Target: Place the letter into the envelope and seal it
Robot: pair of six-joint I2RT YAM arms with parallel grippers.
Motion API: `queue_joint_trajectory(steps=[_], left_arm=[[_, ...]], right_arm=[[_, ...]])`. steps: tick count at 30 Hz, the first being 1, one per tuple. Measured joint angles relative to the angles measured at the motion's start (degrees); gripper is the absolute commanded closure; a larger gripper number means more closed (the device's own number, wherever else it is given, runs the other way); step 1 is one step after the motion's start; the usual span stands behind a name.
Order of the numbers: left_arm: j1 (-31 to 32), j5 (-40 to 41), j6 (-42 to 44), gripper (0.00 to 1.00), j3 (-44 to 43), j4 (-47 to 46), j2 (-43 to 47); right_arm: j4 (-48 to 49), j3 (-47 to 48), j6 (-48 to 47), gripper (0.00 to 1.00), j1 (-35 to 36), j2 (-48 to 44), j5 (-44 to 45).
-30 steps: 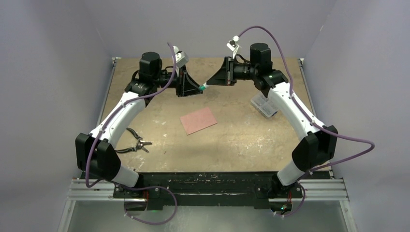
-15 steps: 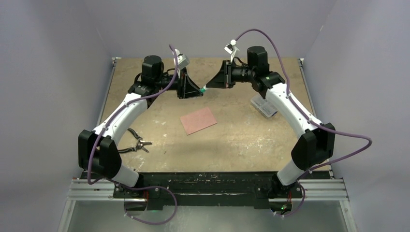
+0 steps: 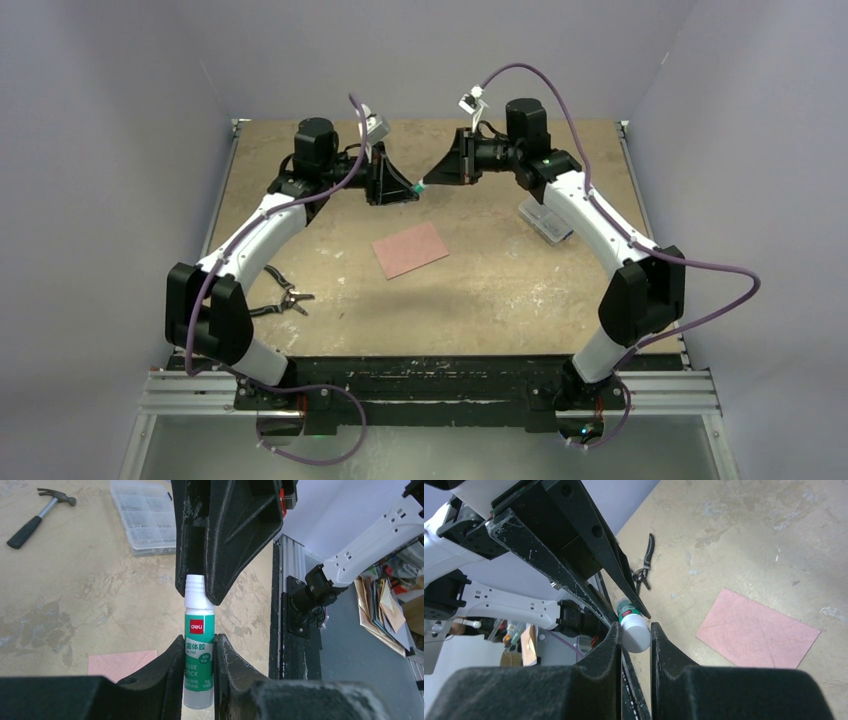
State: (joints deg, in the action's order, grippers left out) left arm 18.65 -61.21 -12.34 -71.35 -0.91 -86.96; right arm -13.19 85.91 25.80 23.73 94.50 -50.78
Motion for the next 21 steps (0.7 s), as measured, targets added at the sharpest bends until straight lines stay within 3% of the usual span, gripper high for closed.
queue_joint_trajectory(steps=[12,21], left_arm=[[0.0,-1.9,2.1,1.0,0.0,2.4,-0.7],[0.0,0.5,1.3,1.0,2.1,-2.5,-0.7]], right_arm=[[-0.2,-0.7,-2.1,1.0,0.2,1.1,-4.3],[-2.5,1.5,-2.7,1.0,2.4,0.5,5.2]])
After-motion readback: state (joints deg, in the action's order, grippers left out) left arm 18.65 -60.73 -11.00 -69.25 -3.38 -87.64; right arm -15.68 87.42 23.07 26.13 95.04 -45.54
